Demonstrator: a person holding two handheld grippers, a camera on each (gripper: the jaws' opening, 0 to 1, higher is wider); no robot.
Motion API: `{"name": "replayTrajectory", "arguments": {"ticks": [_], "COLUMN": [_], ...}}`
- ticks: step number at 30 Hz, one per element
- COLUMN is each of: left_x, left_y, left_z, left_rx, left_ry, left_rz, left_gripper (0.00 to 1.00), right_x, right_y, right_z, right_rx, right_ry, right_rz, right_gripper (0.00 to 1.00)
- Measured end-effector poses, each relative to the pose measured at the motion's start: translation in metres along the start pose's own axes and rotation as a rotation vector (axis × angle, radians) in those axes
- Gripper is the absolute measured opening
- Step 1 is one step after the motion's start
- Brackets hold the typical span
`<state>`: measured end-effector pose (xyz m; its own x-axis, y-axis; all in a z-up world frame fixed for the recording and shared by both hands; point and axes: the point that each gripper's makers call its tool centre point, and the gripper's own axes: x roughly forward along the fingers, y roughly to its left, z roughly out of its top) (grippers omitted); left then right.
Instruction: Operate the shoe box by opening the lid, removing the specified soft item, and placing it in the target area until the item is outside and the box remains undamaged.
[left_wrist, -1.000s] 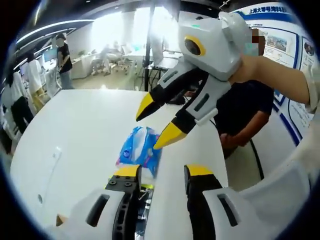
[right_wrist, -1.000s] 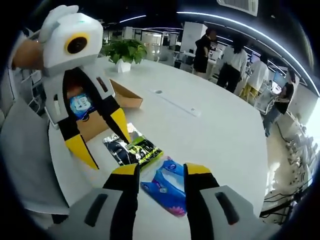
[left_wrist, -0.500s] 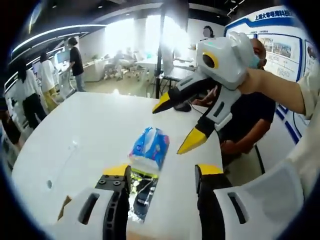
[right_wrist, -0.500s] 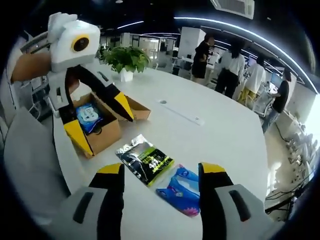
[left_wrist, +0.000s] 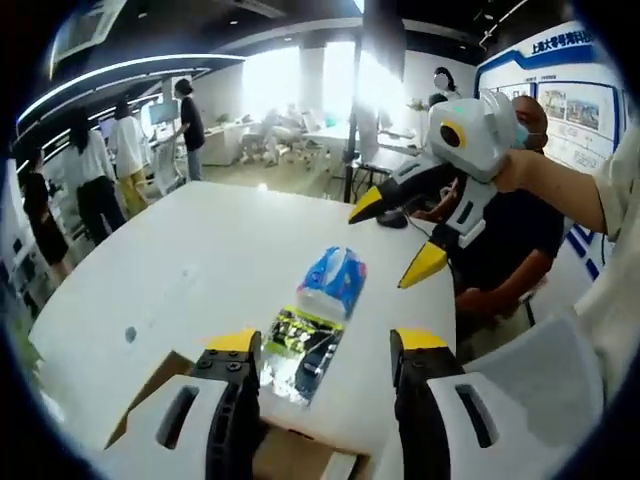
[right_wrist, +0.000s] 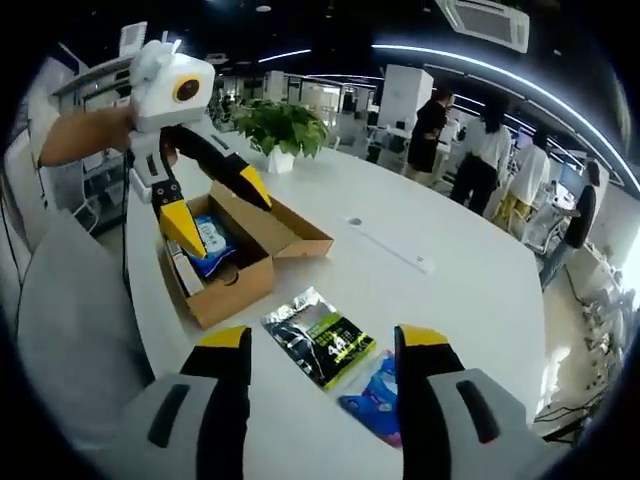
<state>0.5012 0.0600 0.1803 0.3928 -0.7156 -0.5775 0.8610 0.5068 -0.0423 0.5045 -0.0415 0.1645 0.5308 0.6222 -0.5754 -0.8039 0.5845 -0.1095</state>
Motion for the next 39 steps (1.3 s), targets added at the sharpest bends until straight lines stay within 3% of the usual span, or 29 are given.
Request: {"name": "replayTrajectory", "arguments": {"ticks": [7,14,20,39], "left_x": [-0.032,-0.064,-0.092,-0.186], "left_y": [0.024,0.044,0.054,0.089], "left_z": [-0.015,-0.040,-0.064,-0.160], "left_rx": [-0.031,-0.052,-0.065,-0.200], "left_ry": [-0.010,-0.023,-0.010,0.038], "left_rz": [0.078,0.160,0.220,0.472], "left_gripper": [0.50,0.38,0.37,0.31], "right_x": [0.015,0.031,0.046,0.092], "right_y": [0.019,0.040,0.055,0.095], "right_z": [0.011,0.015,0.021,0.041], "right_rx": [-0.012,0.000,0.015,0.016], "right_ry": [-0.007,-0.004,-0.007,-0.025], "right_rz": [0.049,0.095,0.132,0.217], "right_gripper": [0.53,0.52,0.51,0.49]}}
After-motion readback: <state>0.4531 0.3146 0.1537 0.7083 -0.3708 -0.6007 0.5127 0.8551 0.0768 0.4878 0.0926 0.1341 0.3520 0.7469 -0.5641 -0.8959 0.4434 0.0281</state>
